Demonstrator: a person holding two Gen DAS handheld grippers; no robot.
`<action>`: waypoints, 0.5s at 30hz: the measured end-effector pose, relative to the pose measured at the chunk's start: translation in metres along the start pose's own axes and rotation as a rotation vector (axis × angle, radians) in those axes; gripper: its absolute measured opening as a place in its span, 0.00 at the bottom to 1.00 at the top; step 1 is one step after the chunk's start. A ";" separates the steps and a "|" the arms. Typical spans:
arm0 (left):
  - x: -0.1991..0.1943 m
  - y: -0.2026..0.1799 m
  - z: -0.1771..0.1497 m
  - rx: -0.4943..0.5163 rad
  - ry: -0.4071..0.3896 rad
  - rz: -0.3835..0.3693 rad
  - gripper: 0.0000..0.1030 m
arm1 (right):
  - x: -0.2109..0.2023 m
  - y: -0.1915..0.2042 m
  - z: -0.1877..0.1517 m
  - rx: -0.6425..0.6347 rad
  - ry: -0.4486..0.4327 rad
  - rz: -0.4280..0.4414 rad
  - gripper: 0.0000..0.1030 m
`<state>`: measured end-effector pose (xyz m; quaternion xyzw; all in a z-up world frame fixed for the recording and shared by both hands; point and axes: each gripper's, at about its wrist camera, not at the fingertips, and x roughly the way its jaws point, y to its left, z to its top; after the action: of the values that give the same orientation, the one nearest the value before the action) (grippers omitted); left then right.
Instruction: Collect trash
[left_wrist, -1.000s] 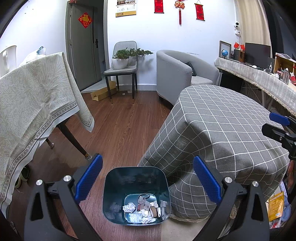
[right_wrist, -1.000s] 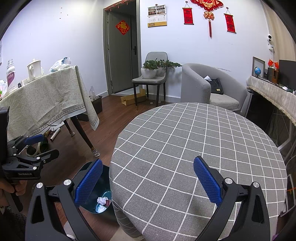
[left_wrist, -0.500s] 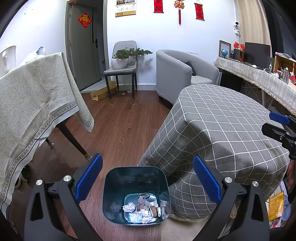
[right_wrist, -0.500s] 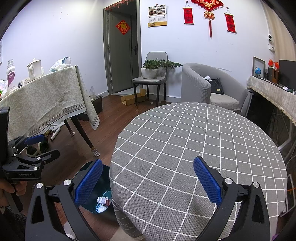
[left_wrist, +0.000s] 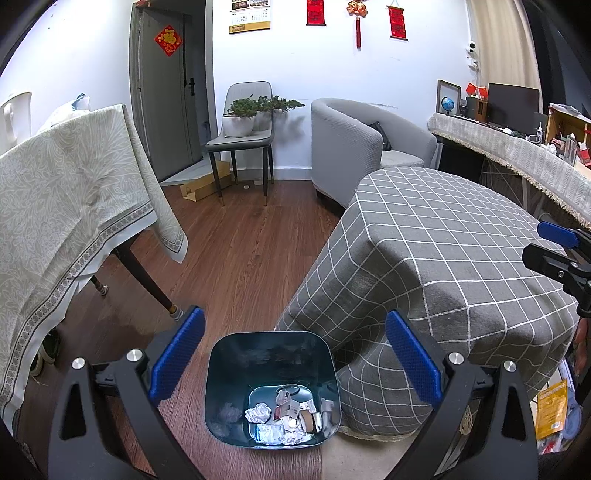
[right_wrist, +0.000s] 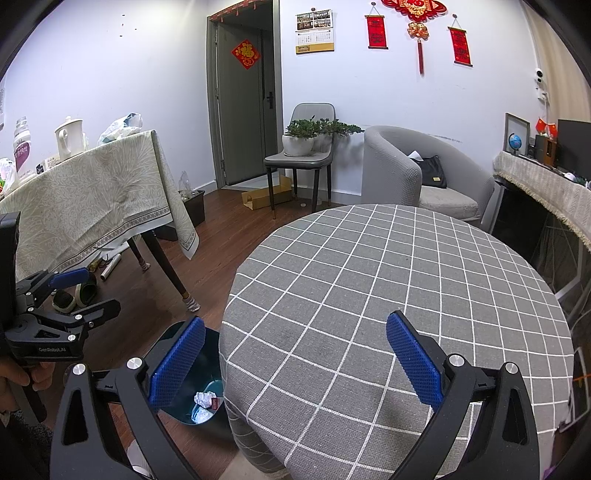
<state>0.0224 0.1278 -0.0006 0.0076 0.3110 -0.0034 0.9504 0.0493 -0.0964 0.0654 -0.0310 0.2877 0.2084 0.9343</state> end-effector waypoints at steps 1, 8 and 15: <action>0.000 0.000 0.000 0.001 0.000 0.000 0.97 | 0.000 0.000 0.000 0.000 0.000 0.000 0.96; 0.002 -0.001 0.000 0.000 0.004 0.004 0.97 | 0.000 0.000 0.000 0.000 0.000 0.000 0.96; 0.001 -0.003 0.000 0.007 0.003 0.002 0.97 | 0.000 0.000 0.000 0.000 0.000 0.000 0.96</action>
<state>0.0230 0.1247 -0.0011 0.0115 0.3126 -0.0034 0.9498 0.0494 -0.0966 0.0654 -0.0311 0.2877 0.2086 0.9342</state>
